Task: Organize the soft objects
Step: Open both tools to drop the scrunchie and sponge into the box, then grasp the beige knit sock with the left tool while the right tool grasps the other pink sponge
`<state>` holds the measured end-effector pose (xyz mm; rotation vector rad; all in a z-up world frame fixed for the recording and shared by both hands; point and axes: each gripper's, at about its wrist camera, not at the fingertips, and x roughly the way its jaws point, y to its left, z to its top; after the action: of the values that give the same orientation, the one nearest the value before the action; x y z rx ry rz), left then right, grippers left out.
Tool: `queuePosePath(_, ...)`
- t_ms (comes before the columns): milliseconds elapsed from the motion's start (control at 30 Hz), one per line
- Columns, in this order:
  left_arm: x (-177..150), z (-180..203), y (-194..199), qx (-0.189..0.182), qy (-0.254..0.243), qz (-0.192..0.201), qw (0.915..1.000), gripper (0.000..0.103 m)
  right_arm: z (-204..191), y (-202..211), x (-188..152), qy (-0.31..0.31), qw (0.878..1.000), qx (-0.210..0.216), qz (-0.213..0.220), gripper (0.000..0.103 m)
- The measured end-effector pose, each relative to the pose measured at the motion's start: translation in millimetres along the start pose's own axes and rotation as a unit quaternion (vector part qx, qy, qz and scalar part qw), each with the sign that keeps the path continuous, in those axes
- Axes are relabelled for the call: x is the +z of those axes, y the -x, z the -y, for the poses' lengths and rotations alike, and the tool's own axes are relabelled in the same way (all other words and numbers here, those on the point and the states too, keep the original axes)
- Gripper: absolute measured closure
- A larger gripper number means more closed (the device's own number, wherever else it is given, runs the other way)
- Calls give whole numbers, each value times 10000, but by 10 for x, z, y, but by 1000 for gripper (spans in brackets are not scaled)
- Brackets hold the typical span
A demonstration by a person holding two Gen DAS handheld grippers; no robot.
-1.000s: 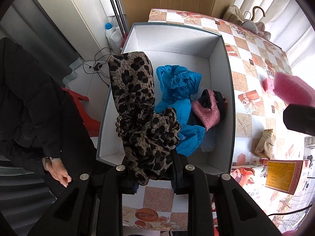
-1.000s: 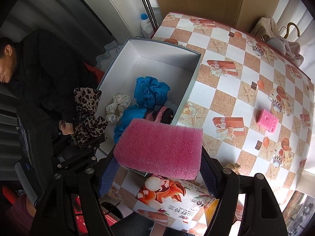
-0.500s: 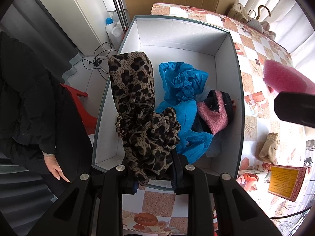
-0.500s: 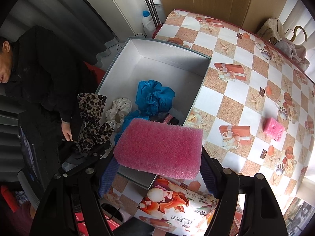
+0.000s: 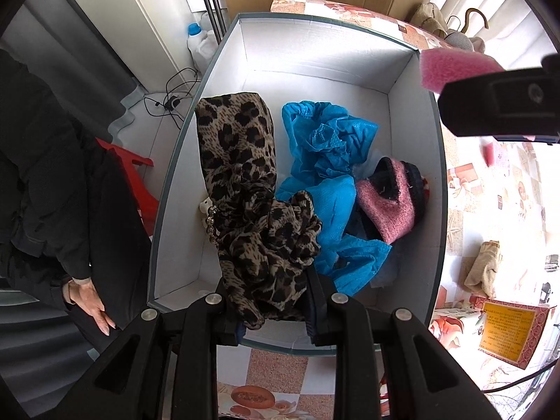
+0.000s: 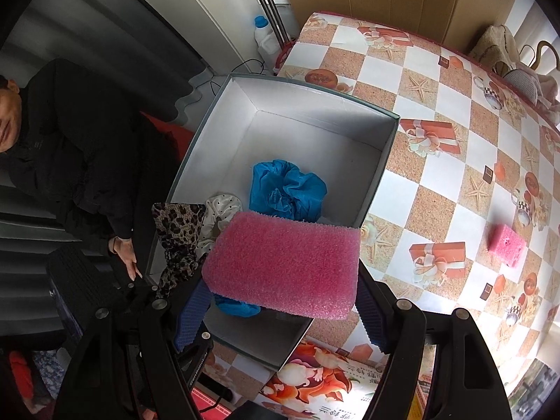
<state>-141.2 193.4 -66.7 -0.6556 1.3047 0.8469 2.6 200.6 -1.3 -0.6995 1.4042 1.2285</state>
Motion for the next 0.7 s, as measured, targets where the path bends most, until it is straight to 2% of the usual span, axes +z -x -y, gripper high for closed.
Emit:
queuePosePath(100, -9, -2, -5, 23, 0, 11, 10000, 65, 1, 14, 39, 10, 10000, 51, 13, 27)
queuePosePath(133, -15, -2, 5, 27, -1, 39, 10000, 57, 0, 22, 45, 7, 10000, 72, 16, 27)
queuePosePath(167, -20, 3, 21, 35, -7, 89, 10000, 44, 0, 32, 52, 2, 10000, 93, 22, 27)
queuePosePath(200, -24, 11, 38, 35, 3, 152, 9999, 36, 1, 44, 55, -2, 9999, 121, 33, 27)
queuePosePath(233, -31, 2, 68, -35, 42, 211, 9998, 21, 2, 56, 54, -7, 9999, 153, 39, 26)
queuePosePath(267, -42, -7, 99, -170, 96, 291, 9994, 17, 5, 69, 52, -15, 9998, 177, 33, 24)
queuePosePath(333, -55, -22, 155, -322, 155, 422, 9985, 16, 21, 110, 34, -59, 9998, 173, 83, 10)
queuePosePath(367, -65, -21, 180, -356, 165, 492, 9980, 9, 37, 134, 22, -89, 9997, 176, 113, 1)
queuePosePath(433, -92, -25, 217, -457, 191, 573, 9971, 0, 82, 157, 2, -172, 9996, 223, 54, 1)
queuePosePath(567, -126, 59, 280, -851, 163, 504, 9950, 0, 222, 228, -117, -311, 9985, 387, -217, 1)
queuePosePath(700, -151, 301, 466, -1068, -260, 527, 9925, 0, 473, 538, -364, -385, 9984, 318, -247, 1)
